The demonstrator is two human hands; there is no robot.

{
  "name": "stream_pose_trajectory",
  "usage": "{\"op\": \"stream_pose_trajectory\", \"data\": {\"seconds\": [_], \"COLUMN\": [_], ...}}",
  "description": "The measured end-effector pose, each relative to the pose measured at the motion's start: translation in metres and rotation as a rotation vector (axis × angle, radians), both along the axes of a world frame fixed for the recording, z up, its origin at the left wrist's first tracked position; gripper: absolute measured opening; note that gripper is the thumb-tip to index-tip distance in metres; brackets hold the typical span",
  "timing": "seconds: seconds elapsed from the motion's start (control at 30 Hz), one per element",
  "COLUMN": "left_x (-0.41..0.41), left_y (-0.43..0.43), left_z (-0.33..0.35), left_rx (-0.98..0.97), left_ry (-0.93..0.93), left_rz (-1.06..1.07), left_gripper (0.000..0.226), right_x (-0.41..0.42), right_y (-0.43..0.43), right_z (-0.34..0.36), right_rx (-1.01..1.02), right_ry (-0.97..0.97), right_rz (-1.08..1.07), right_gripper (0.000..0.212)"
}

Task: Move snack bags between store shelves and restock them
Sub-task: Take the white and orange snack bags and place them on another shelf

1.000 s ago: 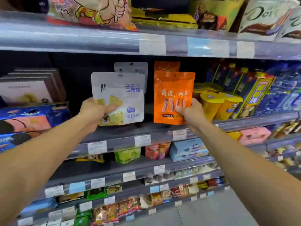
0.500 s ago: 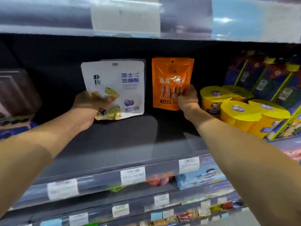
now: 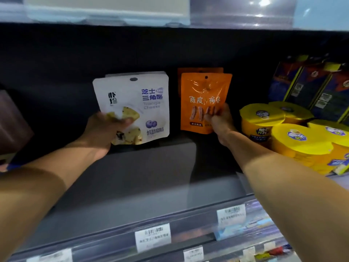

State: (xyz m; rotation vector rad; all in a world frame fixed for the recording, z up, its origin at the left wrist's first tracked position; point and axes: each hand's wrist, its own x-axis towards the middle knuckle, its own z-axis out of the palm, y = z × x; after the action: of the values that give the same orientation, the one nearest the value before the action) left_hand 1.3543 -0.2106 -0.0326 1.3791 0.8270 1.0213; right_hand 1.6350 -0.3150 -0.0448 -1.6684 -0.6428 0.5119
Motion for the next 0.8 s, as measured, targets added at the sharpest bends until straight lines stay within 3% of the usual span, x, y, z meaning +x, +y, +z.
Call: {"op": "stream_pose_trajectory", "data": {"seconds": [0.53, 0.8], "left_x": [0.013, 0.018], "left_y": [0.005, -0.004], "left_z": [-0.009, -0.005], "left_rx": [-0.023, -0.062], "left_ry": [-0.050, 0.007], "left_rz": [-0.070, -0.045], "left_gripper": [0.053, 0.048], "right_x": [0.011, -0.002], "right_y": [-0.007, -0.019], "right_z": [-0.005, -0.006], "right_rx": [0.001, -0.043], "right_ry": [0.027, 0.018], "right_rz": [0.099, 0.001], "right_gripper": [0.065, 0.082]}}
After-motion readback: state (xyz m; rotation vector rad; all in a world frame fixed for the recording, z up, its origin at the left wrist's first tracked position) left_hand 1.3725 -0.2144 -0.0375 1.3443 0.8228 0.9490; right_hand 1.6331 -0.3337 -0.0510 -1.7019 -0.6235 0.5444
